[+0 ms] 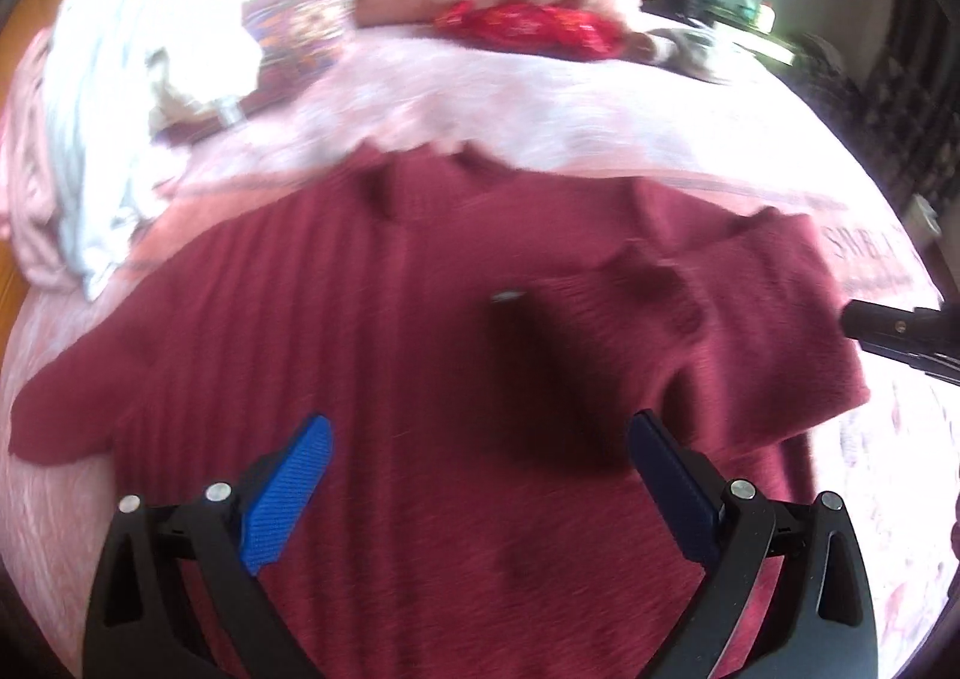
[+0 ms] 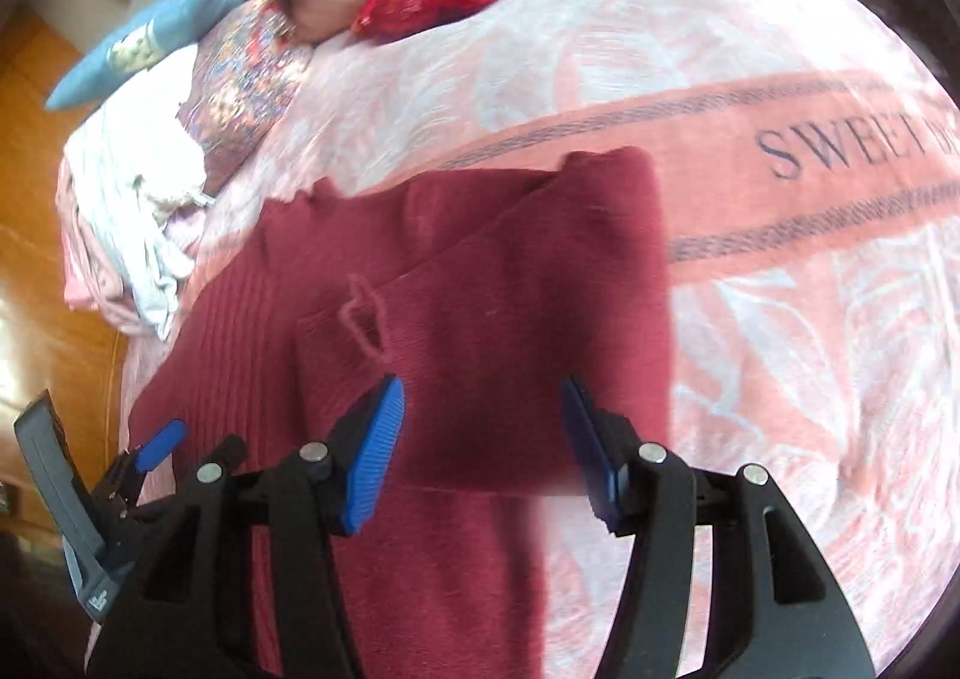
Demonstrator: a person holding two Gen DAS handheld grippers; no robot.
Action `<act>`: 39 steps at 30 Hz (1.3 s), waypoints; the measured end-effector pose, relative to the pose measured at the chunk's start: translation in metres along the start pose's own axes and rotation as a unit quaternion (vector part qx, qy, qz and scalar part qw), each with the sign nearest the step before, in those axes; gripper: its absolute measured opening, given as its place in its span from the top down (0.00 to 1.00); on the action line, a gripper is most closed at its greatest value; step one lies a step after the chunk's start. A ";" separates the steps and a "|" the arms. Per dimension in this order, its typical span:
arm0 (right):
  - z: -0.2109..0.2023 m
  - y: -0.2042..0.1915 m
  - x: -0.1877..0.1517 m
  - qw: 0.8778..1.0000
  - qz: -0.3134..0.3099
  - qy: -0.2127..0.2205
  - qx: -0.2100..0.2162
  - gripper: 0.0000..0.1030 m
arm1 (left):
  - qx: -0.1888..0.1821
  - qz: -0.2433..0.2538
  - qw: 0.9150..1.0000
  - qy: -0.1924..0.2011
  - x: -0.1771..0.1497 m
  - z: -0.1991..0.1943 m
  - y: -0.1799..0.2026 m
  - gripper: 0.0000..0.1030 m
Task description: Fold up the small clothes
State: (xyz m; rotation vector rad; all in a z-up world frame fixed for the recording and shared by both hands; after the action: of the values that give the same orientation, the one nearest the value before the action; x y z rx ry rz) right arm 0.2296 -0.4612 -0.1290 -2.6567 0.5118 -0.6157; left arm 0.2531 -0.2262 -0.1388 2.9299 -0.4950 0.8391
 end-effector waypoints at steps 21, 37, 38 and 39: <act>-0.009 0.024 0.012 1.000 -0.008 0.018 -0.019 0.44 | -0.067 -0.059 0.996 0.017 0.035 0.003 0.004 0.90; 0.064 -0.014 -0.012 0.998 -0.002 -0.069 0.016 0.51 | -0.043 -0.195 0.980 -0.022 -0.012 0.067 -0.174 0.79; 0.067 -0.016 -0.014 0.997 -0.005 -0.073 0.019 0.68 | -0.047 -0.202 0.978 -0.023 -0.015 0.067 -0.178 0.76; 0.070 -0.016 -0.015 0.997 -0.014 -0.078 0.006 0.71 | -0.053 -0.219 0.974 -0.019 -0.016 0.068 -0.187 0.72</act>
State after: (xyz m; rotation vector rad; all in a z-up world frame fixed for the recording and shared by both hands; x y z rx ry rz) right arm 0.2546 -0.4228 -0.1863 -2.6767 0.4246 -0.4129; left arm 0.3344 -0.0543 -0.1980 2.7928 0.1067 0.6738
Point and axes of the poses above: each gripper's, at about its wrist camera, not at the fingertips, and z roughly the way its jaws point, y to its right, x to its top, the point moved 4 cm from there along z, roughly the way its jaws point, and after that the axes turned 2 degrees about y, right-handed, at the moved point
